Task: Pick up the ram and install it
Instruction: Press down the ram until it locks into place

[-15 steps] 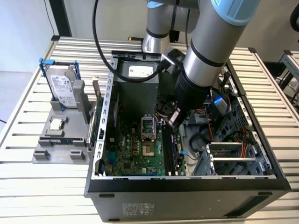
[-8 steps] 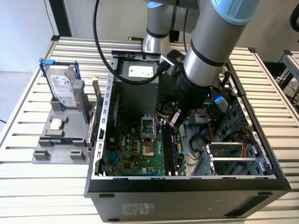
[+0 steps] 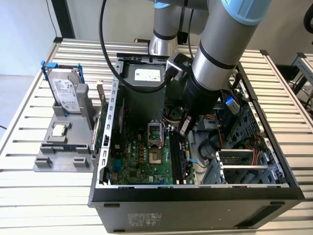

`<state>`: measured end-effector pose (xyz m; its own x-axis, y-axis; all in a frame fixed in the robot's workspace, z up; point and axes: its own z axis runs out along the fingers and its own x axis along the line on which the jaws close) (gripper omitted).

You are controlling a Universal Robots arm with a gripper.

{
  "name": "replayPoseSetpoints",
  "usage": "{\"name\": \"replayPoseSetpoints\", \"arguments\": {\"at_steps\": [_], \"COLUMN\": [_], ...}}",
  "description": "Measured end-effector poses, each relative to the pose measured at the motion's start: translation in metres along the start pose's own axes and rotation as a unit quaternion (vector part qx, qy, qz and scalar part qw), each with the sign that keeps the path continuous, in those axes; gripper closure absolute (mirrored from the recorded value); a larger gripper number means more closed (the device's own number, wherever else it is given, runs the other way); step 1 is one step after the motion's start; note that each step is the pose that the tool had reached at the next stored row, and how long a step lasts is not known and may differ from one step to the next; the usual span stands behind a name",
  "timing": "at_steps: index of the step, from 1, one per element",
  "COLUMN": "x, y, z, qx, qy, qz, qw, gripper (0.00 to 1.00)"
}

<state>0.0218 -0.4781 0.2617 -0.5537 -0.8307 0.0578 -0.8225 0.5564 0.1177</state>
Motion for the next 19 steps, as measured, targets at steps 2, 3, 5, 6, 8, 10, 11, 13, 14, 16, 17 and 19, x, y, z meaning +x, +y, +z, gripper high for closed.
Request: {"name": "replayPoseSetpoints", "arguments": {"at_steps": [2,3,5,6,8,10,11,13,14,16,17,19], "x": [0.0000,0.0000,0.0001,0.0001,0.0000,0.0000,0.0000,0.0000,0.0000,-0.0001,-0.0001,0.0000], "y": [0.0000,0.0000,0.0000,0.0000,0.0000,0.0001,0.0000,0.0001,0.0000,0.0000,0.0000,0.0000], "z": [0.0000,0.0000,-0.0001,-0.0001,-0.0001,0.0000,0.0000,-0.0001,0.0000,0.0001,0.0001,0.0000], "qx": [0.0010,0.0017,0.0029,0.0028,0.0016,0.0000,-0.0005,0.0012,0.0037,0.0111,0.0157,0.0251], "qy": [0.0015,0.0022,0.0028,0.0024,-0.0007,-0.0051,-0.0075,-0.0127,-0.0154,-0.0204,-0.0227,-0.0265], "qz": [-0.013,-0.021,-0.036,-0.043,-0.054,-0.066,-0.071,-0.083,-0.088,-0.099,-0.105,-0.116], "qw": [0.99991,0.99978,0.99933,0.99908,0.99852,0.99780,0.99741,0.99649,0.99598,0.99479,0.99412,0.99262], "gripper": [1.00,1.00,1.00,1.00,1.00,1.00,1.00,1.00,1.00,1.00,1.00,1.00]}}
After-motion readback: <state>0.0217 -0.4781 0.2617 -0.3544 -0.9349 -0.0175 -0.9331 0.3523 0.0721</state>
